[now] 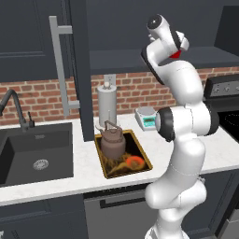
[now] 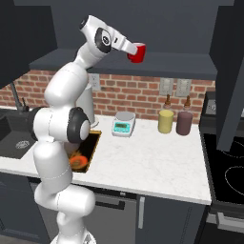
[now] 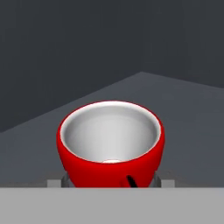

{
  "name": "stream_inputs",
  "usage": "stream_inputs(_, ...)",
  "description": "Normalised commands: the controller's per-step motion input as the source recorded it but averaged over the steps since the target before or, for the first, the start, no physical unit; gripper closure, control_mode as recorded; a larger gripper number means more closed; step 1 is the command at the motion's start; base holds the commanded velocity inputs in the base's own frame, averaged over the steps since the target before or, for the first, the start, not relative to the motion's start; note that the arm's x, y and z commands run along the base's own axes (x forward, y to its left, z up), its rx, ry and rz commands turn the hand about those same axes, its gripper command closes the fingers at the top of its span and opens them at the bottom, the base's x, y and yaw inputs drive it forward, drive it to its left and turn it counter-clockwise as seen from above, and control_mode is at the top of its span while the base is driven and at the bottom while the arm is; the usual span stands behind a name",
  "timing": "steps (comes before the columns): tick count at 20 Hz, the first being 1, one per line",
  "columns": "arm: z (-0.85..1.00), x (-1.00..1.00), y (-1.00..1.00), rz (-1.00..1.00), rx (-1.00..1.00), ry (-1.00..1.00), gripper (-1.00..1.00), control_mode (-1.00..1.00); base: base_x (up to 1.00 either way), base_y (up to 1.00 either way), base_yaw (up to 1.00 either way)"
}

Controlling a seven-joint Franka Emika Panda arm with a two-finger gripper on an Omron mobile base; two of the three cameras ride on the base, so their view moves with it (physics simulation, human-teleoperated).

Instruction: Pick the kettle from the counter and place it on the tray. Then pick the mug from the cabinet and place it on the tray. Then close the cabinet doors.

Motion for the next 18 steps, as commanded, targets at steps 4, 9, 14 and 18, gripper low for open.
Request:
stream_inputs(4,-0.09,0.0,-0.18,-0.02,0.0,-0.02,1.0,-1.0,0.0,0.0,0.0)
stream_inputs(9,-0.01,-0.04,-0.11,0.0,0.0,-0.07,1.0,-1.0,0.0,0.0,0.0)
stream_inputs(14,0.0,-0.18,-0.06,0.0,0.0,-0.07,1.0,-1.0,0.0,0.0,0.0)
stream_inputs(18,0.0,-0.24,-0.04,0.0,0.0,-0.08,1.0,-1.0,0.0,0.0,0.0)
